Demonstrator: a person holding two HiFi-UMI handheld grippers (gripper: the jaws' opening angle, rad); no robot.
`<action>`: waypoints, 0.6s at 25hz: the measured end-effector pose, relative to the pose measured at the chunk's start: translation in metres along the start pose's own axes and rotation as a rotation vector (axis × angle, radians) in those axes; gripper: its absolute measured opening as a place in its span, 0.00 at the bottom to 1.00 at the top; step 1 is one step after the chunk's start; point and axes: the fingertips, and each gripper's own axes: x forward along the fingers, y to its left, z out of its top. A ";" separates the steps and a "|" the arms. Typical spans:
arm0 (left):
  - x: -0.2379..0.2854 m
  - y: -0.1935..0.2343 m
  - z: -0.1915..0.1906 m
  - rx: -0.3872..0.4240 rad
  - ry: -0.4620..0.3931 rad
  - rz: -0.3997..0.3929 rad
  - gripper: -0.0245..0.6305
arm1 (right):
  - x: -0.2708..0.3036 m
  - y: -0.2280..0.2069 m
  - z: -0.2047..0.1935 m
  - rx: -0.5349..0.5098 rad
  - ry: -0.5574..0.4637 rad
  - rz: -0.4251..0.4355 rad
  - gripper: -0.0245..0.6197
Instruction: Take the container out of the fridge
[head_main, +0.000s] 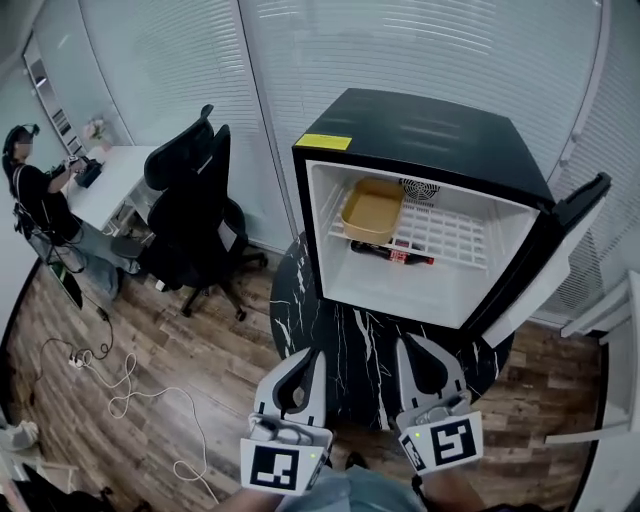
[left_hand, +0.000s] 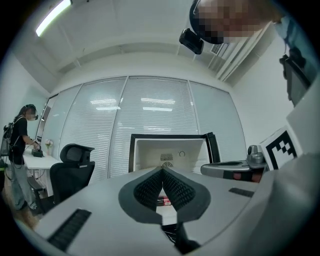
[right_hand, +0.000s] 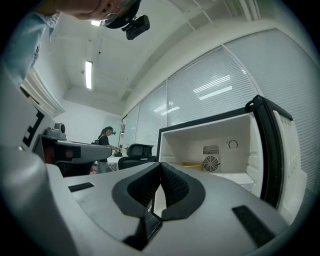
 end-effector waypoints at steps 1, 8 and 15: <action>0.011 0.009 0.000 -0.009 -0.005 -0.004 0.06 | 0.013 -0.003 0.001 -0.006 0.002 -0.005 0.06; 0.078 0.063 -0.002 -0.060 -0.011 -0.050 0.06 | 0.091 -0.018 0.009 -0.031 0.009 -0.045 0.06; 0.127 0.088 -0.005 -0.090 -0.007 -0.137 0.06 | 0.139 -0.035 0.022 -0.065 0.004 -0.115 0.06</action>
